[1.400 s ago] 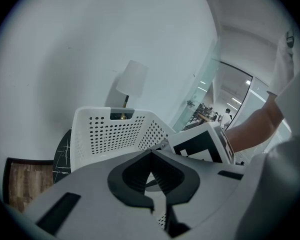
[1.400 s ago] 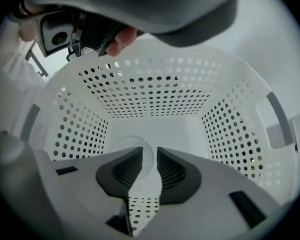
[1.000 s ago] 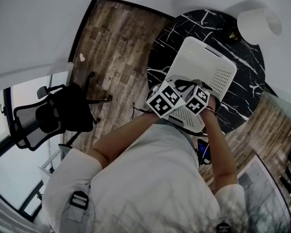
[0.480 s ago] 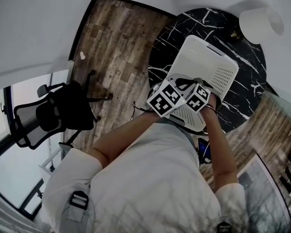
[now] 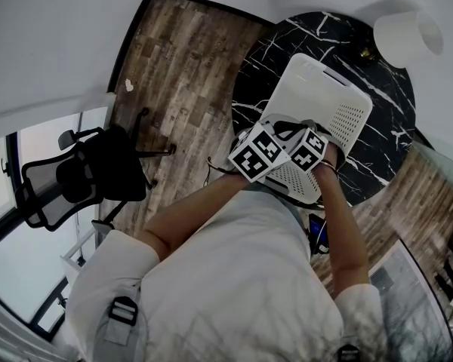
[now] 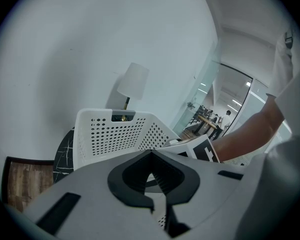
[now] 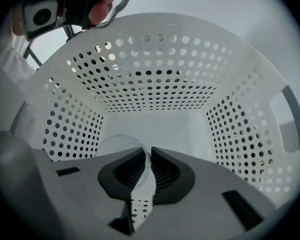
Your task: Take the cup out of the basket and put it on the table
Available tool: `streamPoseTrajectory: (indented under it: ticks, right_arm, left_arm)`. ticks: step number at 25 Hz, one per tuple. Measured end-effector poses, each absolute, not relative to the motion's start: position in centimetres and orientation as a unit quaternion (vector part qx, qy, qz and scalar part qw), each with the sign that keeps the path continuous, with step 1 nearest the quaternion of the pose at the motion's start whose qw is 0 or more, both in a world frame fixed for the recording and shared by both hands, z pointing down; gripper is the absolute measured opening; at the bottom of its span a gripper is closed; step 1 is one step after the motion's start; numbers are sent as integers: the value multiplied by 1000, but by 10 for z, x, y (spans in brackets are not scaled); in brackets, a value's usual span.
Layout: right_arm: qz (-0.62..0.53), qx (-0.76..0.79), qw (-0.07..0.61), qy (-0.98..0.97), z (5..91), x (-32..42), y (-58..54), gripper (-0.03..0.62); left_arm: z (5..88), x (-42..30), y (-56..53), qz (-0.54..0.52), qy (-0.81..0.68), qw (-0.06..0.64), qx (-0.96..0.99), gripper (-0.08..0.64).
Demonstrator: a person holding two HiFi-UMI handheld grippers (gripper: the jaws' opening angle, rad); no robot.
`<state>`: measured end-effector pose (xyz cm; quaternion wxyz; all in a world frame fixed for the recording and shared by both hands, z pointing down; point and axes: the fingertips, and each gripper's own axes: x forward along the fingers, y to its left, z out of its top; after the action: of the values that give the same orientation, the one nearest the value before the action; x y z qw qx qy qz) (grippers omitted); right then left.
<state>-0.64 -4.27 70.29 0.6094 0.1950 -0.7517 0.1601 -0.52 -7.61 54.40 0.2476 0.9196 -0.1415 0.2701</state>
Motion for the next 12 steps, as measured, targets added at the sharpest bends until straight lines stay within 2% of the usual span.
streamPoseTrajectory:
  ticks: [12]
  right_arm:
    - [161,203,608,-751,701,-5,-43,31]
  left_arm:
    - [541,-6,-77,267,-145,242,921,6]
